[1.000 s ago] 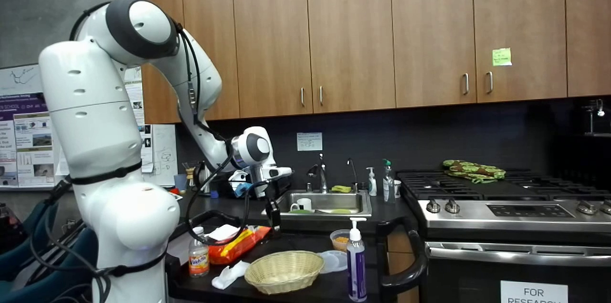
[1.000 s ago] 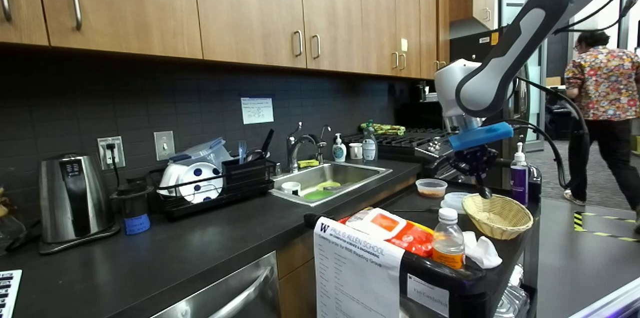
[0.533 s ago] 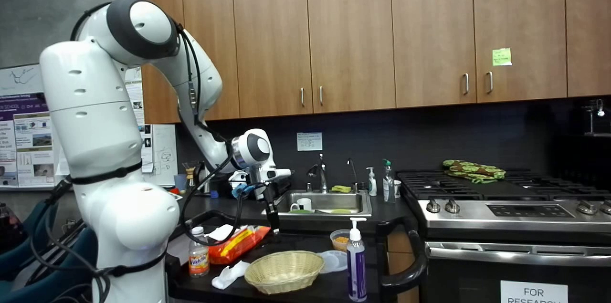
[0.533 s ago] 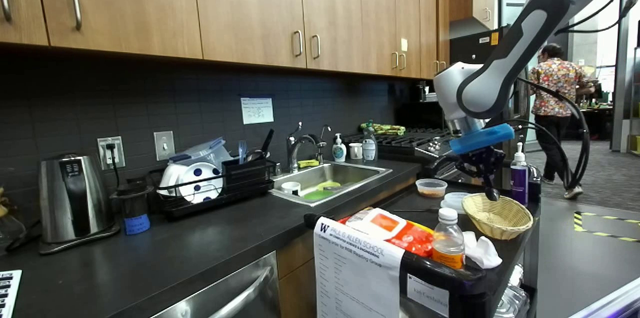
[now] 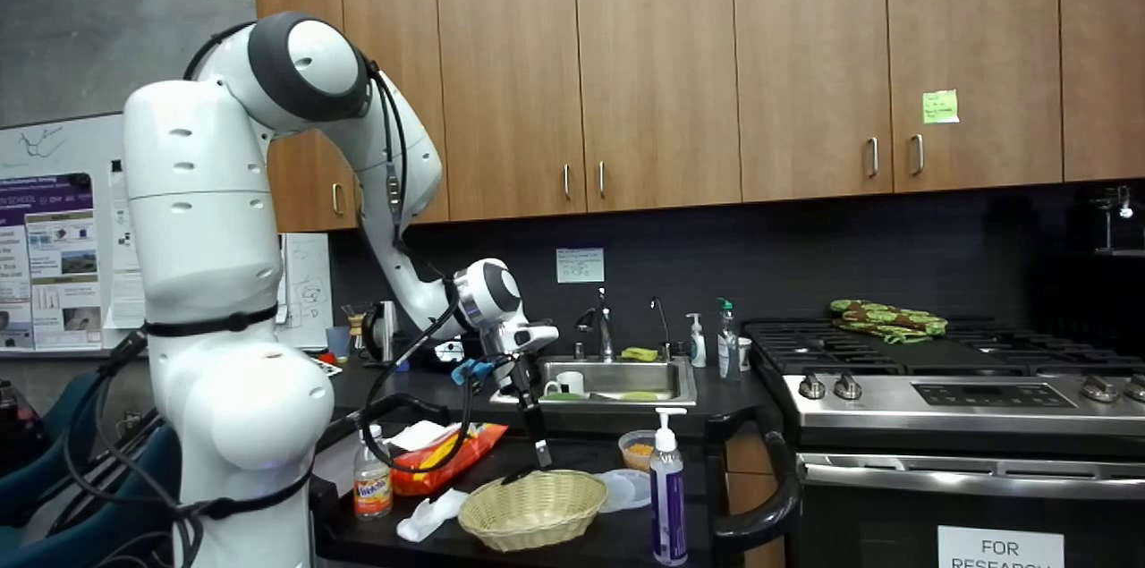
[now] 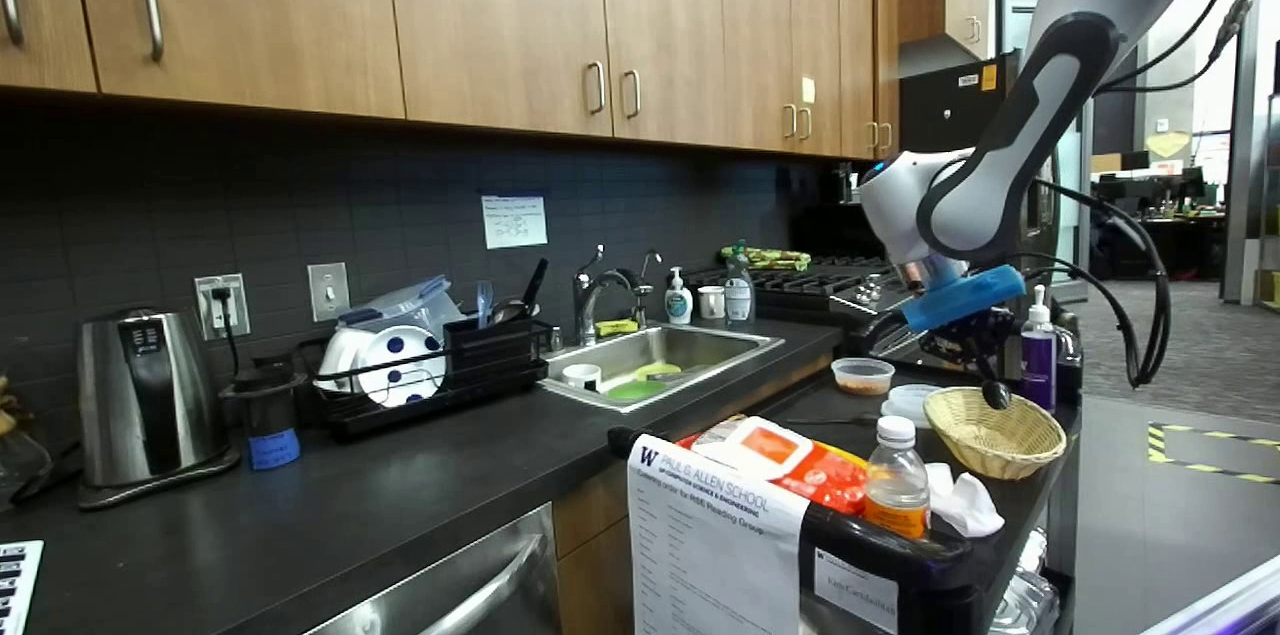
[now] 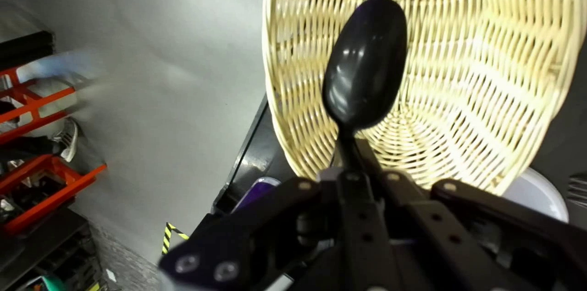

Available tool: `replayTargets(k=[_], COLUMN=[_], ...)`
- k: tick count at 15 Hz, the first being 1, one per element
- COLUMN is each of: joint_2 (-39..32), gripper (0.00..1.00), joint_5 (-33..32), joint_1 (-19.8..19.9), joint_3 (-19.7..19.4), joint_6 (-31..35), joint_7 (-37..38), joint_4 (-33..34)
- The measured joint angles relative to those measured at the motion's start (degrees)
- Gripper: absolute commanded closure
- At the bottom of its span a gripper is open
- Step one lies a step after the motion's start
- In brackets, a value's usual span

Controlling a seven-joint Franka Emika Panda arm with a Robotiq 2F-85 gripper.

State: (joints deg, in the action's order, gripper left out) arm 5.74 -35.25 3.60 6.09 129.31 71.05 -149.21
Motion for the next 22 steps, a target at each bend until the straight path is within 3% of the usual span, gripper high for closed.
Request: replayTargets(k=[8,14,15,18,22], joint_2=[-9.35,-13.02,-13.35,-14.05,-14.52], gripper=[1.00,1.00,0.73,0.62,0.35], joint_5=[-6.70,-8.99,-9.67,-11.31,-11.85], joint_1=[-1.65,-2.78,-2.90,-3.23,-4.10], joint_3=[-1.82,-4.34,-4.70,-5.37,-5.43], joint_6=[3.35,3.85,3.85,3.85,3.87], joint_7=[-0.96,-2.30,-2.37,-2.61,-2.85], joint_4=[7.15,8.75,8.98,9.60,9.94])
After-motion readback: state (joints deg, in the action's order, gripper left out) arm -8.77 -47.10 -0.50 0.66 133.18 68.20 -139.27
